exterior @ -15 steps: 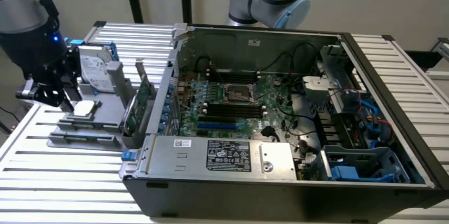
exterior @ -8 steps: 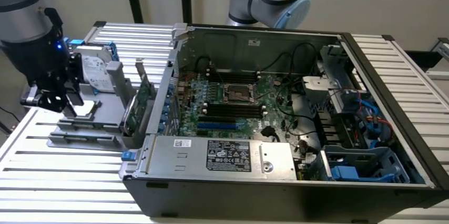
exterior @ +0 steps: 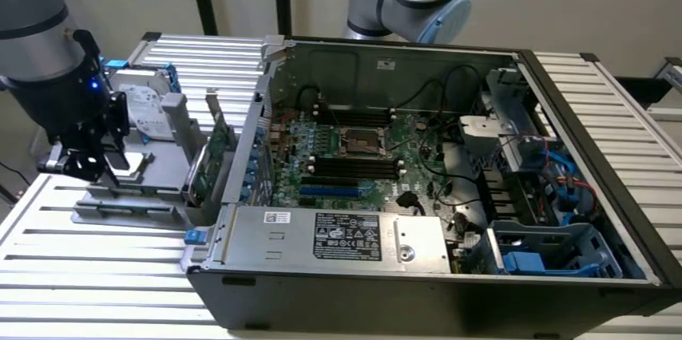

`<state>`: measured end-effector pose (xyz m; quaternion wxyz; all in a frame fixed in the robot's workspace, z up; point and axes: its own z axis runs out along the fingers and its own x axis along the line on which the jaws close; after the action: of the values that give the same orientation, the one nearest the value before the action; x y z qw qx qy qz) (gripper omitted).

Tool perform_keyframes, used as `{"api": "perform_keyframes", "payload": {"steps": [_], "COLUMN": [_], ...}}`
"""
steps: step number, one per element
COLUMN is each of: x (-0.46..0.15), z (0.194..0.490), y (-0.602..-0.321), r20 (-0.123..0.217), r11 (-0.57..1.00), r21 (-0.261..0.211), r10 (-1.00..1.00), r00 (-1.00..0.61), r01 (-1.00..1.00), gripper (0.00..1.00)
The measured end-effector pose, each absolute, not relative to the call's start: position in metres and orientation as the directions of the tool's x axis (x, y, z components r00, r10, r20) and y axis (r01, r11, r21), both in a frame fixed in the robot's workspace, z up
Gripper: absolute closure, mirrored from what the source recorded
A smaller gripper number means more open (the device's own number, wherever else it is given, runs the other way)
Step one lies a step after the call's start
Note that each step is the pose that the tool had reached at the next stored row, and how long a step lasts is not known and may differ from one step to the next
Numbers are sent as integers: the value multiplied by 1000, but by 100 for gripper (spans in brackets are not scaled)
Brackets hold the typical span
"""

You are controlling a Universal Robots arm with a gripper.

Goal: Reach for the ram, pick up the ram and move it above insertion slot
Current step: 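Pick up the ram and move it above insertion slot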

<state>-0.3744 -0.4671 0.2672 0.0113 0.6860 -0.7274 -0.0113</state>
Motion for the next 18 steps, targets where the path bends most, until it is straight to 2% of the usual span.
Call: {"api": "perform_keyframes", "payload": {"steps": [18], "x": [-374], "z": [234], "y": [-474], "r20": [1], "r11": [30], "r21": [32], "r10": [-1000], "r00": [-30], "r01": [-999], "gripper": [64]}}
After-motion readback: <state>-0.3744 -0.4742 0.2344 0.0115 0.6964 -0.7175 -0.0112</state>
